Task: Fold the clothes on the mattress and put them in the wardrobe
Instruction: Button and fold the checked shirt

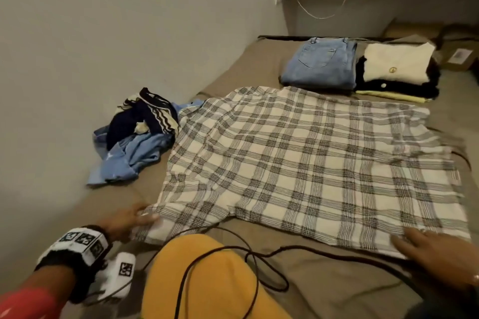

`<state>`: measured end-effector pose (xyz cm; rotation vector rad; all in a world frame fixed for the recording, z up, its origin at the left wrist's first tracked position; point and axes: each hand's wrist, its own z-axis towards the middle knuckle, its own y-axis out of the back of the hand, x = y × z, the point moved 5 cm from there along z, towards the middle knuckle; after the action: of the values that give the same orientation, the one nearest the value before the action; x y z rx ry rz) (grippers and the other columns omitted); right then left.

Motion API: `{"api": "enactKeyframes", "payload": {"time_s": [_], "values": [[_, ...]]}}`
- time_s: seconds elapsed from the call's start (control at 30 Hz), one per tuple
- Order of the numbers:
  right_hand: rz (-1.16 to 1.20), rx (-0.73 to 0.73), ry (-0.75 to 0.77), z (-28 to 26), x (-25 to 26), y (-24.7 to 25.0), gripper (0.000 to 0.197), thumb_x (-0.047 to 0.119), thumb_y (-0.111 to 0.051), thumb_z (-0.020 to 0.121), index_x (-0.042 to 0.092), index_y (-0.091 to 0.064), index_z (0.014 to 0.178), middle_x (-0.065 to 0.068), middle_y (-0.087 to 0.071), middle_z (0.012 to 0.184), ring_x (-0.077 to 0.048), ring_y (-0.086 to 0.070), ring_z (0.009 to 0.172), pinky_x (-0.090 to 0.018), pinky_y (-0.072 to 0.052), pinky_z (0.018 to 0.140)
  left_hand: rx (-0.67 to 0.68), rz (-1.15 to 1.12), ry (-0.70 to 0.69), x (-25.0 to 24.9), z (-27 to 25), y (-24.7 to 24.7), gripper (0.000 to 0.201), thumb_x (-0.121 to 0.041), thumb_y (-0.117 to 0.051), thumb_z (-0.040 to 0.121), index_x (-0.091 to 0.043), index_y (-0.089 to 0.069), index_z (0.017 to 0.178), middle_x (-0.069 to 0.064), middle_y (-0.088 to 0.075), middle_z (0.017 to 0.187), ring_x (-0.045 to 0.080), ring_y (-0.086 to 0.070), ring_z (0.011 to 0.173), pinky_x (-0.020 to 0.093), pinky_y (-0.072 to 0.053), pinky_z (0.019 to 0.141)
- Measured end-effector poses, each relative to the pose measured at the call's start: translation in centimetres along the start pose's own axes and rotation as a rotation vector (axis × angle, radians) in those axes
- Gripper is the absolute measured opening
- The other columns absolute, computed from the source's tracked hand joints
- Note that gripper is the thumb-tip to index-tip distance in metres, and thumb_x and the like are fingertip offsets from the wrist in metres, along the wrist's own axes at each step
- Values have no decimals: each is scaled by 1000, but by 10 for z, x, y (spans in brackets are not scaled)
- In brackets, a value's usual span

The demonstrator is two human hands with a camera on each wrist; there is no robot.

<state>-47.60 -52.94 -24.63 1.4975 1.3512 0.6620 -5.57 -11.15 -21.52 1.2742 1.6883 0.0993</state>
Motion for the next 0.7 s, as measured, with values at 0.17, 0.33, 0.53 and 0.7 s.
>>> {"api": "enactKeyframes", "payload": {"time_s": [0.17,0.33,0.53,0.7], "values": [[-93,-51,76,1,-27,3,61,25,-68,46,31,-48,103,4,-59,59,-22,-47,27,-23,-23,24,-225,-365,-47,-20,-12,23,25,3,-49,91,-4,-54,115,13,-62,98,9,-64,60,14,-49,44],[-152,-1,183,-7,-15,16,54,33,-59,51,40,-47,104,12,-55,51,-12,-46,26,-21,-12,39,-83,-294,-97,-21,-36,40,24,7,-51,86,-3,-63,103,6,-72,97,16,-68,71,18,-55,55],[29,200,263,-10,-22,-16,55,40,-34,96,87,-13,76,30,-45,92,-6,-49,112,-26,-38,98,-43,-210,28,4,-27,55,22,7,-48,86,0,-67,93,24,-64,113,23,-65,83,29,-52,74],[289,-124,-41,9,-109,27,18,37,-55,84,54,-50,80,46,-51,78,15,-50,67,-9,-42,69,-29,-287,-40,-80,9,70,22,-17,-55,86,-15,-67,104,9,-66,109,28,-59,102,47,-45,94]]}}
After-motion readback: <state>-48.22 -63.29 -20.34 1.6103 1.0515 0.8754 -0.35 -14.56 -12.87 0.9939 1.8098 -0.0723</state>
